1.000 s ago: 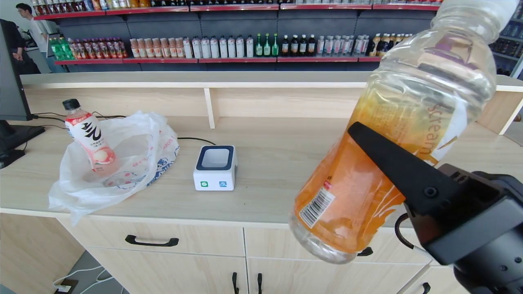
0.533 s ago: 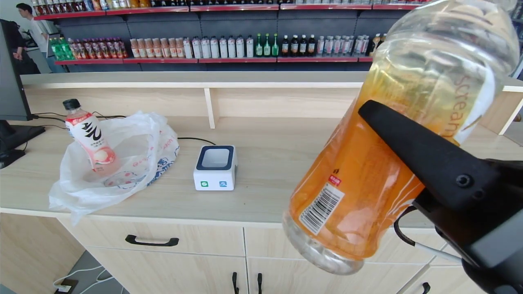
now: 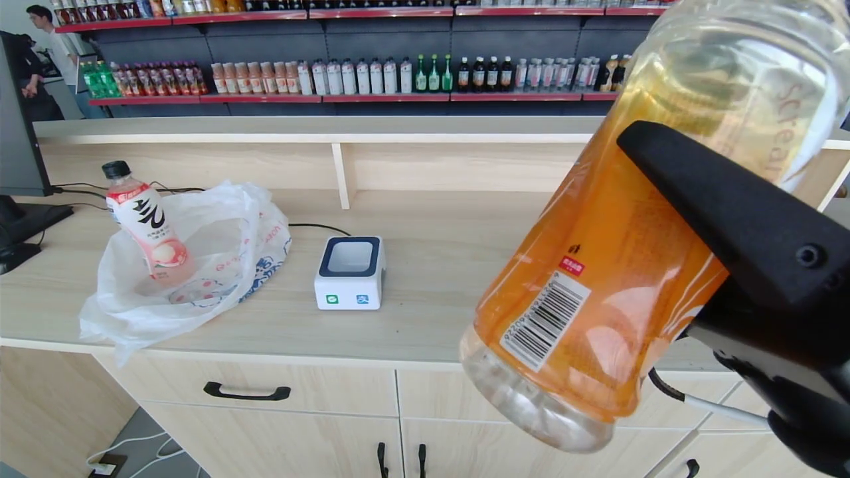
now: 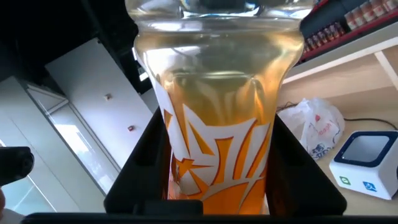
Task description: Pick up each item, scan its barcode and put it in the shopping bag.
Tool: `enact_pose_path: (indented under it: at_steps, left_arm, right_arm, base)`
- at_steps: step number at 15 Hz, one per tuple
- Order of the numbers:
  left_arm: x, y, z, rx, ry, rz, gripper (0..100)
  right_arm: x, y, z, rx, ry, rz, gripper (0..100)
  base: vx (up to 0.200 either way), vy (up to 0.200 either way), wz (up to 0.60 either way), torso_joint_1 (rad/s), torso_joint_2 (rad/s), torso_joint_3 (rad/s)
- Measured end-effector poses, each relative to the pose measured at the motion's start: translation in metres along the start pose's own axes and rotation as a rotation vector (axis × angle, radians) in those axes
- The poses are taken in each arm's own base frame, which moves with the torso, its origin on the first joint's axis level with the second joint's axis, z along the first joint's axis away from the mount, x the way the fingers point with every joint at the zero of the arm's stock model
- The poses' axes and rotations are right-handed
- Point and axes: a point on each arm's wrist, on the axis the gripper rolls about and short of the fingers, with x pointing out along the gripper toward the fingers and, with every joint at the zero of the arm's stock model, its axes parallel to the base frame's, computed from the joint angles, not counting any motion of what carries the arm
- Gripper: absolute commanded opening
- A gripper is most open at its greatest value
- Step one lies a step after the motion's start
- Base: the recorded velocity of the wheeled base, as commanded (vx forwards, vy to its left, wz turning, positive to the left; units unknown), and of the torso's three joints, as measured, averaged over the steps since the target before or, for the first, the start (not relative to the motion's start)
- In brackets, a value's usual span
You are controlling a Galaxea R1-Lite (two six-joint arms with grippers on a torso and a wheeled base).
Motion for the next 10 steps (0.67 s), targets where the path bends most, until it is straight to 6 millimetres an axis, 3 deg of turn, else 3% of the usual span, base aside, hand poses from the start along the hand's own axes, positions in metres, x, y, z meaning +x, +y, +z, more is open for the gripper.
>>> enact_pose_path:
  at_steps: [10]
  left_arm:
    - [0.000, 0.000, 0.000, 0.000, 0.000, 0.000, 100]
  right_arm:
    - [-0.011, 0.011, -0.001, 0.068, 0.029, 0.035, 0]
  base:
    - [0.000, 0.000, 0.00, 0.000, 0.00, 0.000]
